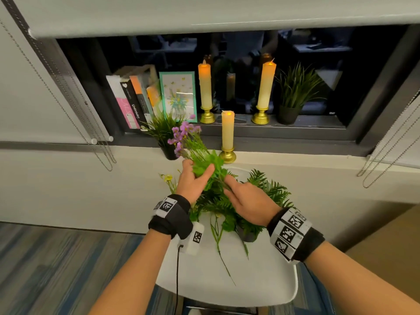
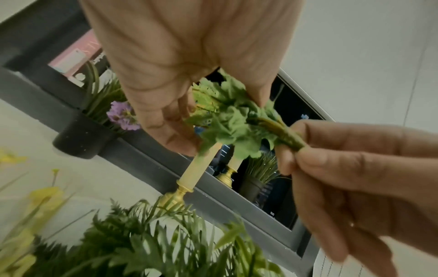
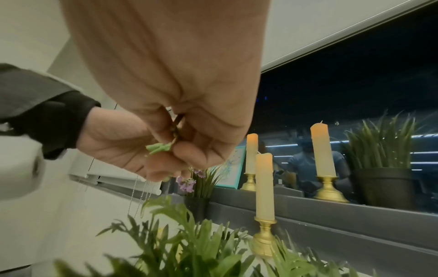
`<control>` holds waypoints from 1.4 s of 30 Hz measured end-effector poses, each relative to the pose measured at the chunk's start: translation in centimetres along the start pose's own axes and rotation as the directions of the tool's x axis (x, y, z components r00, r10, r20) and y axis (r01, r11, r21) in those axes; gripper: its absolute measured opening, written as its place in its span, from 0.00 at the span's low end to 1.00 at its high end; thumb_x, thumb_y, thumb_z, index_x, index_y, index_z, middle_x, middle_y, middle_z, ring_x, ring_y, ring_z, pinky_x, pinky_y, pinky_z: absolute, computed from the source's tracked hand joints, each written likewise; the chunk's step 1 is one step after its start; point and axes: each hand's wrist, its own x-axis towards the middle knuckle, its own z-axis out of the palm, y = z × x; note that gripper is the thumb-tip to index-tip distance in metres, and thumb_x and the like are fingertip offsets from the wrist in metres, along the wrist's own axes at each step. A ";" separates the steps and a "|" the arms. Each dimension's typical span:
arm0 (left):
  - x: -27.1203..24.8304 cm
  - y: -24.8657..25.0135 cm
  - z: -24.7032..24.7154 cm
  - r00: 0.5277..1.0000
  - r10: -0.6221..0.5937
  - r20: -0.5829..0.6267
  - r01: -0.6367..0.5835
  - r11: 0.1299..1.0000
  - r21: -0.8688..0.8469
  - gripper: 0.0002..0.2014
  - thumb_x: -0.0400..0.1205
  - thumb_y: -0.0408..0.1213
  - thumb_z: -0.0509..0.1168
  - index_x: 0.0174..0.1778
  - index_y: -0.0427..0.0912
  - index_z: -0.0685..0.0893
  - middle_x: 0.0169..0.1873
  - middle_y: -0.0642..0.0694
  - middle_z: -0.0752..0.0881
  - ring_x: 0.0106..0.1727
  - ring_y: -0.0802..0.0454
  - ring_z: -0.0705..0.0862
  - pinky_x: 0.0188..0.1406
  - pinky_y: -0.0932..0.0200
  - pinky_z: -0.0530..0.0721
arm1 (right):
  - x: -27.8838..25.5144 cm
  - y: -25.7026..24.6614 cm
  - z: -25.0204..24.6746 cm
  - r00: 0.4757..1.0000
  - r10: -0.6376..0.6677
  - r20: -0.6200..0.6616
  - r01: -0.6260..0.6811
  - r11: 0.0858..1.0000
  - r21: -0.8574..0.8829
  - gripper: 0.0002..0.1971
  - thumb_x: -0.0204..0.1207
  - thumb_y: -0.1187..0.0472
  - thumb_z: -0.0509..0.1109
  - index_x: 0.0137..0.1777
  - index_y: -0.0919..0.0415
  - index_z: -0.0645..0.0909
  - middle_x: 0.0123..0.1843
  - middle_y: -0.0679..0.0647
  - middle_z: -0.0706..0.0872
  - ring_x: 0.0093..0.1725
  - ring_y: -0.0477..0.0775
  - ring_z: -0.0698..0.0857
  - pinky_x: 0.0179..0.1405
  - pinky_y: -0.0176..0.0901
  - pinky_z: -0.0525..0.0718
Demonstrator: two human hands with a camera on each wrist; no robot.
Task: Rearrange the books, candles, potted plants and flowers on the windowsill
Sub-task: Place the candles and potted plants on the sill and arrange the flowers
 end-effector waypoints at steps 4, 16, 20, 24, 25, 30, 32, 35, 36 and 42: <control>-0.2 -1.4 -0.5 0.996 -0.089 -0.021 0.088 0.994 -0.070 0.25 0.77 0.50 0.70 0.60 0.43 0.64 0.50 0.52 0.75 0.57 0.50 0.76 0.56 0.58 0.72 | 0.4 -0.2 1.2 0.994 0.016 0.106 -0.014 1.000 -0.017 0.06 0.85 0.54 0.53 0.56 0.55 0.64 0.32 0.51 0.78 0.28 0.56 0.78 0.29 0.50 0.77; 0.4 -7.7 -3.1 0.988 -0.152 0.014 0.145 0.964 0.225 0.19 0.77 0.33 0.70 0.56 0.44 0.66 0.51 0.44 0.76 0.47 0.48 0.76 0.46 0.62 0.72 | 3.0 1.4 0.1 0.972 0.162 0.170 -0.141 0.982 -0.128 0.12 0.82 0.46 0.58 0.47 0.52 0.78 0.40 0.49 0.84 0.39 0.49 0.83 0.43 0.45 0.85; 0.3 -10.5 -2.3 0.963 -0.263 0.059 0.233 0.920 0.314 0.19 0.77 0.33 0.70 0.56 0.43 0.67 0.53 0.40 0.78 0.50 0.45 0.78 0.47 0.59 0.76 | 3.8 4.1 -1.3 0.915 0.350 0.202 -0.309 0.928 -0.206 0.10 0.80 0.50 0.64 0.55 0.54 0.78 0.52 0.52 0.83 0.53 0.54 0.82 0.52 0.45 0.80; 0.3 -12.9 -1.0 0.926 -0.354 0.133 0.263 0.857 0.444 0.28 0.76 0.36 0.71 0.70 0.38 0.68 0.66 0.37 0.76 0.65 0.40 0.78 0.62 0.54 0.77 | 3.4 6.2 -0.7 0.731 0.559 0.392 -0.435 0.824 -0.364 0.38 0.68 0.36 0.72 0.75 0.49 0.67 0.76 0.57 0.68 0.73 0.62 0.72 0.72 0.61 0.73; 0.2 -13.4 -0.8 0.908 -0.390 0.152 0.274 0.829 0.487 0.30 0.77 0.38 0.70 0.72 0.38 0.66 0.67 0.37 0.76 0.66 0.40 0.77 0.63 0.53 0.77 | 3.1 6.5 -0.2 0.690 0.579 0.435 -0.458 0.814 -0.357 0.43 0.65 0.34 0.73 0.78 0.47 0.63 0.80 0.57 0.61 0.77 0.64 0.67 0.74 0.65 0.70; -0.4 -15.2 -0.5 0.836 -0.512 0.198 0.318 0.746 0.585 0.37 0.77 0.42 0.68 0.80 0.40 0.58 0.72 0.37 0.74 0.70 0.39 0.76 0.66 0.52 0.78 | 1.7 7.1 2.4 0.600 0.592 0.538 -0.483 0.804 -0.347 0.56 0.61 0.32 0.76 0.83 0.44 0.47 0.85 0.53 0.40 0.83 0.63 0.56 0.78 0.62 0.63; -0.2 -15.3 -0.5 0.828 -0.522 0.204 0.310 0.730 0.609 0.37 0.78 0.43 0.68 0.80 0.40 0.58 0.72 0.37 0.73 0.70 0.39 0.75 0.65 0.53 0.77 | 1.6 7.2 2.9 0.614 0.602 0.511 -0.485 0.798 -0.358 0.55 0.62 0.35 0.76 0.83 0.47 0.47 0.85 0.53 0.41 0.81 0.64 0.60 0.77 0.59 0.67; 0.5 -14.8 -0.7 0.822 -0.533 0.201 0.307 0.712 0.632 0.36 0.78 0.44 0.68 0.79 0.38 0.61 0.72 0.38 0.73 0.70 0.40 0.75 0.67 0.54 0.77 | 1.7 7.1 2.8 0.669 0.619 0.412 -0.481 0.783 -0.396 0.47 0.66 0.45 0.77 0.82 0.50 0.56 0.82 0.56 0.53 0.75 0.65 0.71 0.69 0.59 0.78; 0.8 -14.6 -0.8 0.819 -0.538 0.200 0.308 0.707 0.637 0.35 0.78 0.44 0.68 0.79 0.38 0.61 0.72 0.38 0.73 0.70 0.40 0.75 0.67 0.53 0.77 | 1.8 7.0 2.6 0.680 0.630 0.374 -0.492 0.771 -0.403 0.43 0.67 0.48 0.76 0.80 0.49 0.60 0.80 0.55 0.57 0.72 0.64 0.74 0.66 0.59 0.80; 2.0 -13.6 -0.7 0.852 -0.510 0.121 0.313 0.680 0.663 0.41 0.79 0.44 0.67 0.82 0.34 0.52 0.80 0.36 0.59 0.79 0.40 0.65 0.75 0.53 0.69 | 1.5 6.7 1.5 0.727 0.640 0.249 -0.551 0.759 -0.347 0.09 0.71 0.63 0.69 0.51 0.55 0.81 0.51 0.53 0.84 0.53 0.57 0.84 0.56 0.54 0.85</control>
